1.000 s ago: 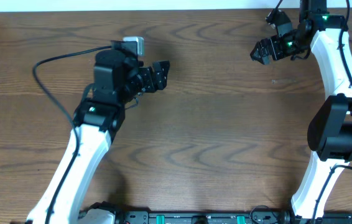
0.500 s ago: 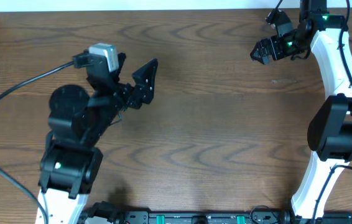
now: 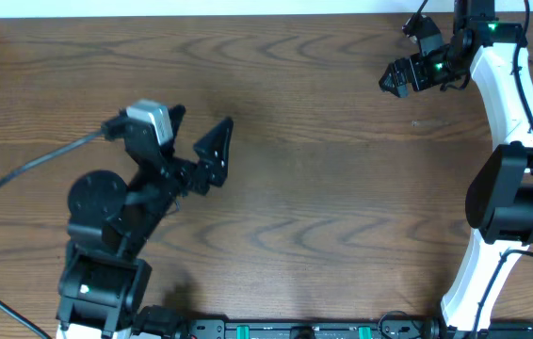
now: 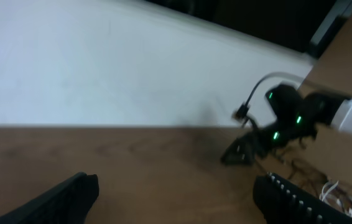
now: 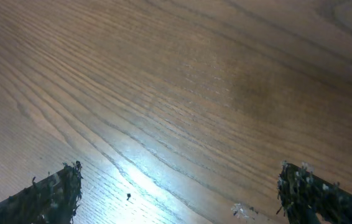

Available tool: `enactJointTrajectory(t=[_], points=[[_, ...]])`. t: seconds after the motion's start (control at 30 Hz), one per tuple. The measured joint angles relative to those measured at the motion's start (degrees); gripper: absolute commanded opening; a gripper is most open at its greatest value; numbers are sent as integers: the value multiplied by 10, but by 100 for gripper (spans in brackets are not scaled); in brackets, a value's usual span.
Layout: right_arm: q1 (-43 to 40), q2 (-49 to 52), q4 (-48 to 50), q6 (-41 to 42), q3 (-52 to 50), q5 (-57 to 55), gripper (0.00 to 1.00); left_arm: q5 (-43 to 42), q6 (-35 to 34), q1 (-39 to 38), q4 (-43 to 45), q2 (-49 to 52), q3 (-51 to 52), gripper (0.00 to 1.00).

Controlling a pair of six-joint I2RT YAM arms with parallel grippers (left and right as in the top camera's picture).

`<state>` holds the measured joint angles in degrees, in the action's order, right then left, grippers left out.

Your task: Untangle cables

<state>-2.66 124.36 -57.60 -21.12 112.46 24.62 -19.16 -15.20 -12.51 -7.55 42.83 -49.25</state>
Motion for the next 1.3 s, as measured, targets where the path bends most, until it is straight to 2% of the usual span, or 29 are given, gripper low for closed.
enactJointTrajectory(t=[0.1,0.33,0.57,0.7,0.87,1.07,1.17,1.3], points=[[0,0,0,0,0,0,99,0,0,0,-1,-24,51,85],[0,0,0,0,0,0,99,0,0,0,-101,-60,121,84],[0,0,0,0,0,0,99,2,0,0,-104,-80,122,84],[0,0,0,0,0,0,99,40,0,0,-81,-97,123,84],[0,0,0,0,0,0,99,127,0,0,82,-152,186,84],[0,0,0,0,0,0,99,177,0,3,267,-213,311,84],[0,0,0,0,0,0,99,194,0,16,339,-253,379,84],[0,0,0,0,0,0,99,202,0,40,385,-297,434,84]])
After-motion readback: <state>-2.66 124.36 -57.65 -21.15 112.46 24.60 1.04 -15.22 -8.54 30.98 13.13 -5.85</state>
